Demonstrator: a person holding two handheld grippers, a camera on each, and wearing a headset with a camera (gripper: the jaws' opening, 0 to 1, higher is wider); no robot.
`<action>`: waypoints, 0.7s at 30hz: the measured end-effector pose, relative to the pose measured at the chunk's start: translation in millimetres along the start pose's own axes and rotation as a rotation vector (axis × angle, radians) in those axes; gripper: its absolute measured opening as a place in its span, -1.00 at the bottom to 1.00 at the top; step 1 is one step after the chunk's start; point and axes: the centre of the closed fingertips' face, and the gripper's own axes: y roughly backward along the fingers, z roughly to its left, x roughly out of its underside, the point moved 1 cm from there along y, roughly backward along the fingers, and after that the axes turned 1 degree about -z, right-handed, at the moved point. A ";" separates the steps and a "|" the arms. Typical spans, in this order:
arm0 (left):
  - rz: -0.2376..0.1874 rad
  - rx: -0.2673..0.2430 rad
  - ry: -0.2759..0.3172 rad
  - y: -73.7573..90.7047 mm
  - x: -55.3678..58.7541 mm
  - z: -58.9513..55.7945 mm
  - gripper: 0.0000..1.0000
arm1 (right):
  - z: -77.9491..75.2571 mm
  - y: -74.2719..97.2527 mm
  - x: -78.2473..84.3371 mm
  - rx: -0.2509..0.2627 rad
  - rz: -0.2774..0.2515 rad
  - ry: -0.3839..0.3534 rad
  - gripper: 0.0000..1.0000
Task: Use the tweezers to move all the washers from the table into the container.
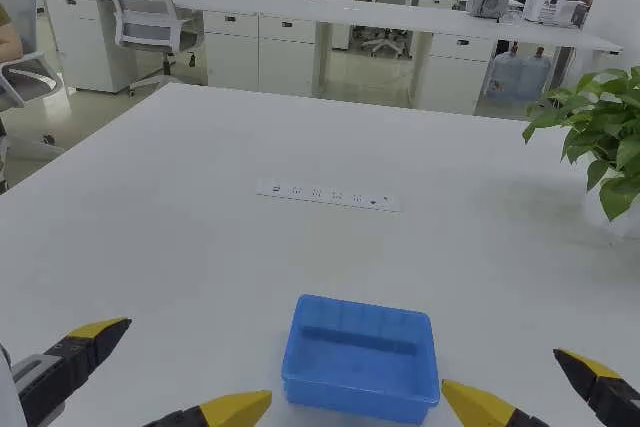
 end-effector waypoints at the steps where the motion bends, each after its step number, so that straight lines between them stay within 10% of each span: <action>1: 0.002 -0.001 0.000 -0.3 0.4 0.8 0.89 | -0.7 0.4 0.5 0.003 0.001 0.001 0.59; 21: 0.006 0.010 0.018 -0.7 6.4 1.6 0.87 | -5.6 6.1 0.1 0.022 0.009 0.020 0.59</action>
